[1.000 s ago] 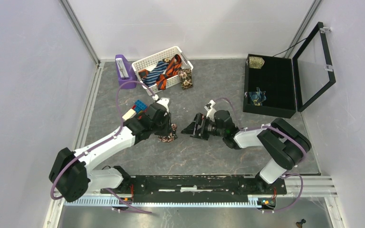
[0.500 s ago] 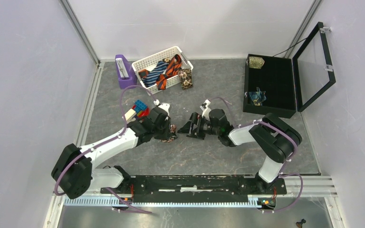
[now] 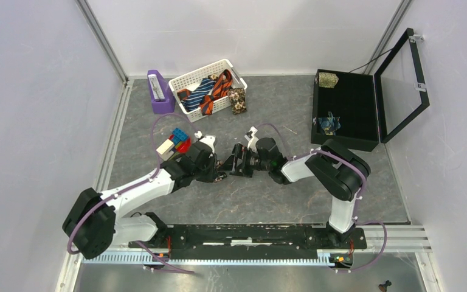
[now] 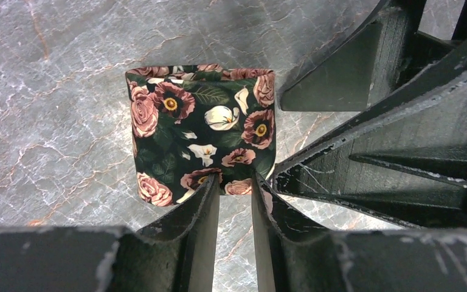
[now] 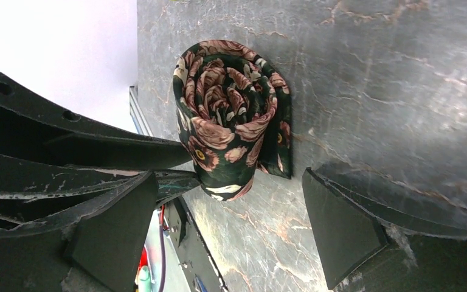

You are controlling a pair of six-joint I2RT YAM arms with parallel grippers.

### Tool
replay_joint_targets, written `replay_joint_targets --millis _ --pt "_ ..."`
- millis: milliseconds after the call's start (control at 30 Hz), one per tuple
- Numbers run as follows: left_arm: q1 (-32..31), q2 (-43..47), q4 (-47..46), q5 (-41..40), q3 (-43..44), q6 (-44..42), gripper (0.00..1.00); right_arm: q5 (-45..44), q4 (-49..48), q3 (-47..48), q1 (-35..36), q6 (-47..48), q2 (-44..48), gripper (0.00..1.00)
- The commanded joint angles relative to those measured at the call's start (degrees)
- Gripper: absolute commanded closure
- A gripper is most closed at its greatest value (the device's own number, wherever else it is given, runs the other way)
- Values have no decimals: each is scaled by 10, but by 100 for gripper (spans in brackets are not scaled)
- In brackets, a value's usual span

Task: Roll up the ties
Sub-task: Roll the tie at the center of the board.

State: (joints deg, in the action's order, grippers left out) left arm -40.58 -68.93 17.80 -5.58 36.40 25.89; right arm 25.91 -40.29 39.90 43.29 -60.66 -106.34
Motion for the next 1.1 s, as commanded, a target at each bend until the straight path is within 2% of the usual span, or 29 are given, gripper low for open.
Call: replay_joint_targets --millis 0,367,500,633,733,800,1067 --pt "3 13 -1 -1 -23 5 67 -9 18 23 16 10 -33 2" --pt "3 17 -14 0 -45 7 67 -10 -16 35 34 -11 -83 11" --pt "3 19 -12 -1 -42 6 67 -7 -23 36 34 -7 -83 11" --pt "3 30 3 -16 -25 8 61 -20 7 42 33 21 -67 8" --pt "3 40 17 -24 -3 9 45 -23 31 57 33 39 -61 8" --pt "2 46 25 -25 14 8 40 -26 40 69 33 45 -61 8" --pt "3 62 72 -33 74 -9 40 -49 97 91 29 98 -30 5"
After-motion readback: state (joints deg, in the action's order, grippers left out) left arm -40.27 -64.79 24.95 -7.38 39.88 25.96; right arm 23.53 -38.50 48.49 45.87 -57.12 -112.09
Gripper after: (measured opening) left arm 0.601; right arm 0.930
